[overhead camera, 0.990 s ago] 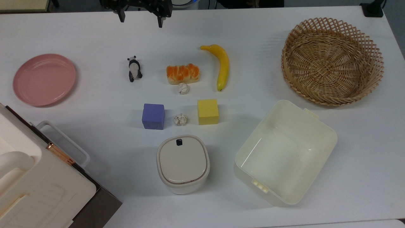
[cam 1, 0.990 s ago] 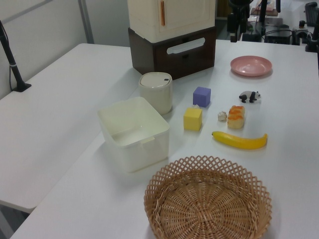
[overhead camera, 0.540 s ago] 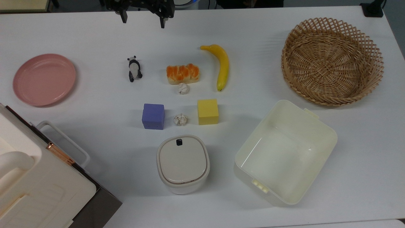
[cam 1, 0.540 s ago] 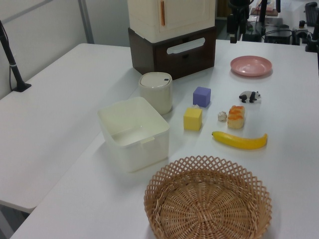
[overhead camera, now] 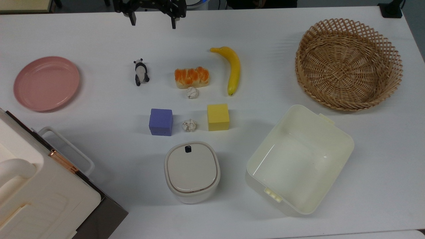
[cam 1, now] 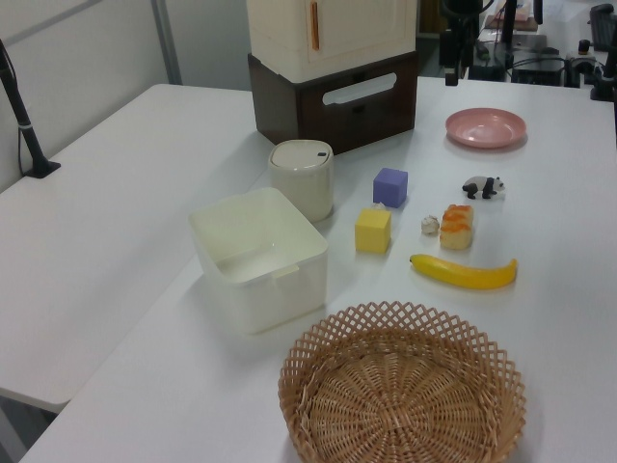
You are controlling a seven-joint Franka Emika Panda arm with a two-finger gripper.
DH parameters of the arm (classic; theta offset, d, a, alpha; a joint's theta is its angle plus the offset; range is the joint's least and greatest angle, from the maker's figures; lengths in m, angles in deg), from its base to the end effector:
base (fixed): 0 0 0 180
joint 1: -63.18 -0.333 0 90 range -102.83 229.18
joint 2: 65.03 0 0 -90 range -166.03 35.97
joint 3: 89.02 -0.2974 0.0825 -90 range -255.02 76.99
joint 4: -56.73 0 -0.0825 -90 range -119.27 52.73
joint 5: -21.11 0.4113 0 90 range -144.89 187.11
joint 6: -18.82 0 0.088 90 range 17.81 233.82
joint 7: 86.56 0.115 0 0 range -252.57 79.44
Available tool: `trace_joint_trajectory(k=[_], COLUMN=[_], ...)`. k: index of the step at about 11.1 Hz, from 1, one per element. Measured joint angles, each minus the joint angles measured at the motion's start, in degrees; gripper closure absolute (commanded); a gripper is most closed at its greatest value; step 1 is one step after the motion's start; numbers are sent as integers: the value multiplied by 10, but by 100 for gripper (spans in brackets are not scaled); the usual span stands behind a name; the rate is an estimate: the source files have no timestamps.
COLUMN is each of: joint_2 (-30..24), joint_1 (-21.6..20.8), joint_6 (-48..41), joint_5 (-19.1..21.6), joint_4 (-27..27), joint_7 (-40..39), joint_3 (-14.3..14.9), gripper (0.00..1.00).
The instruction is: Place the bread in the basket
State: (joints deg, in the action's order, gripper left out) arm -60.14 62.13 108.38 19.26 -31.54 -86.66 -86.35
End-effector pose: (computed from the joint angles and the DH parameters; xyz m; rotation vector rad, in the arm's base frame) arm 0.6030 -0.0198 0.5618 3.1045 -0.0399 -0.0983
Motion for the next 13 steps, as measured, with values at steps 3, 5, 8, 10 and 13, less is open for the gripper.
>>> trace_joint_trajectory(k=[3, 5, 8, 10, 13], joint_2=[0, 0, -16, -34, -39], joint_1=[0, -14, -43, -49, -66], joint_6=[0, 9, 62, 101, 216], joint_5=[0, 0, -2, -2, -3], joint_4=[-4, -27, -101, -163, -264], joint_7=[-143, -232, -344, -413, -499], joint_3=[-1, -1, -2, -3, -3], gripper=[0, 0, 0, 0, 0])
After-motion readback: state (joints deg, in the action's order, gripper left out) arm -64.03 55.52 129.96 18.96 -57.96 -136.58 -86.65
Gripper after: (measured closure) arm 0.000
